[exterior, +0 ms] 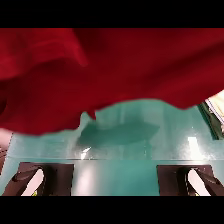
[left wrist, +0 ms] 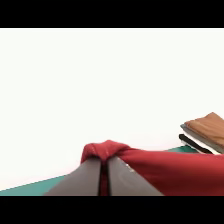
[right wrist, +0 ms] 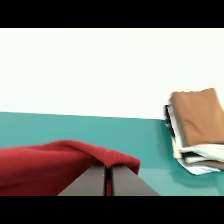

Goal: Fold the shirts.

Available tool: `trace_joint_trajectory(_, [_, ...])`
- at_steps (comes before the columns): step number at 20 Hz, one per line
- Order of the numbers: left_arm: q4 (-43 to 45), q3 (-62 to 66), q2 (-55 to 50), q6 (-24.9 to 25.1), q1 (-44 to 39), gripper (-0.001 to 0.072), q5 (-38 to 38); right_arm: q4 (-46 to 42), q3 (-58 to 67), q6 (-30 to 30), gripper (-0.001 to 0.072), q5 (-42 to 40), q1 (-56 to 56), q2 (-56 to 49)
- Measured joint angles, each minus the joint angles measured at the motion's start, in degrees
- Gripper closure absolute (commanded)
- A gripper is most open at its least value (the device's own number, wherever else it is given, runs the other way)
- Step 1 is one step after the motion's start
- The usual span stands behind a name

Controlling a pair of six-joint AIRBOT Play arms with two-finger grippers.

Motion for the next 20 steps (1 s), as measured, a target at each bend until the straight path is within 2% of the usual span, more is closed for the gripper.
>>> trace_joint_trajectory(3, [0.00,-5.11,-0.55,-0.20,-0.02,0.0679,0.31,0.31,1.09,-0.04,0.0698,3.72,-0.76,-2.93])
trace_joint_trajectory(7, [-0.26,-19.41,-4.04,0.15,-0.07,0.0679,-1.53,-0.61,-6.78,-0.04,0.0698,6.51,3.82,-9.01])
trace_joint_trajectory(13, [0.11,-39.15,-19.52,5.57,-3.19,0.0679,-0.96,-5.92,-19.67,1.05,0.0697,7.41,11.17,-25.75])
trace_joint_trajectory(16, [0.20,-42.10,-31.23,9.01,-7.26,0.0679,6.32,-6.91,-22.05,1.25,0.0698,4.35,12.81,-35.60])
trace_joint_trajectory(20, [-0.09,-37.77,-45.22,10.38,-9.86,0.0679,15.39,-7.19,-17.68,1.33,0.0698,-1.14,13.44,-47.36])
